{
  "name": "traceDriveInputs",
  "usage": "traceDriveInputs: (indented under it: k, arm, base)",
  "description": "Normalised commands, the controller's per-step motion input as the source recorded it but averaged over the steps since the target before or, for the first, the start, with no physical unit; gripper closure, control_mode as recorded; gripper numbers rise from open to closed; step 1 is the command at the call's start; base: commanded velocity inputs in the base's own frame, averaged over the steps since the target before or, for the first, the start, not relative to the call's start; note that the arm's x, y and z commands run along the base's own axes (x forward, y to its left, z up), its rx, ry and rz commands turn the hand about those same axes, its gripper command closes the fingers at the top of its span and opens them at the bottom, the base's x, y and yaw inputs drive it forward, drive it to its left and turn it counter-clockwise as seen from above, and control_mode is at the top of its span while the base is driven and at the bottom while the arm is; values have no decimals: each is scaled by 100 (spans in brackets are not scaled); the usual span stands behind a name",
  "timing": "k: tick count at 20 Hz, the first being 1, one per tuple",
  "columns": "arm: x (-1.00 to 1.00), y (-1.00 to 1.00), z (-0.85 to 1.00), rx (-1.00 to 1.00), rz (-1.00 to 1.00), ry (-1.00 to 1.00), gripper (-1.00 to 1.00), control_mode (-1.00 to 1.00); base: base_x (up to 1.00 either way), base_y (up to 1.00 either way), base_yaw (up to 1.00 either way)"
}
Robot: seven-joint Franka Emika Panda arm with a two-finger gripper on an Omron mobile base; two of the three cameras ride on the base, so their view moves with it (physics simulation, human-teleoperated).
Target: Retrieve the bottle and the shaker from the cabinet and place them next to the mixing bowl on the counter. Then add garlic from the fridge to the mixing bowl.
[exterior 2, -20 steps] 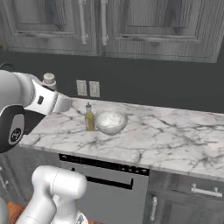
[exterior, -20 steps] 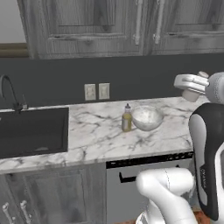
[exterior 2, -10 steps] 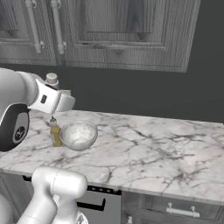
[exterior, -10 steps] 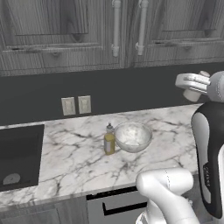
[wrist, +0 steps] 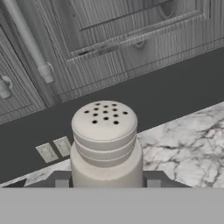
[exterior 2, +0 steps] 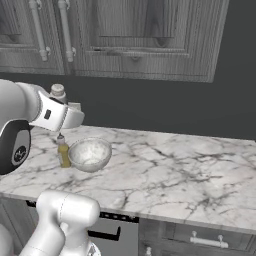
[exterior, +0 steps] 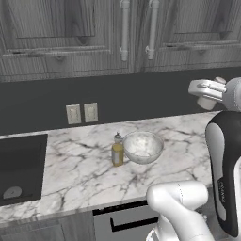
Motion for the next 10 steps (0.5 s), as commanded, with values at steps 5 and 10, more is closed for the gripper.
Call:
traceDriveInputs:
  k: [5,10]
  arm:
    - [0,0,0,0,0,0,100,100]
    - [8,-11,-1,1,1,0,100,-100]
  base:
    - [0,0,0]
    - [0,0,0]
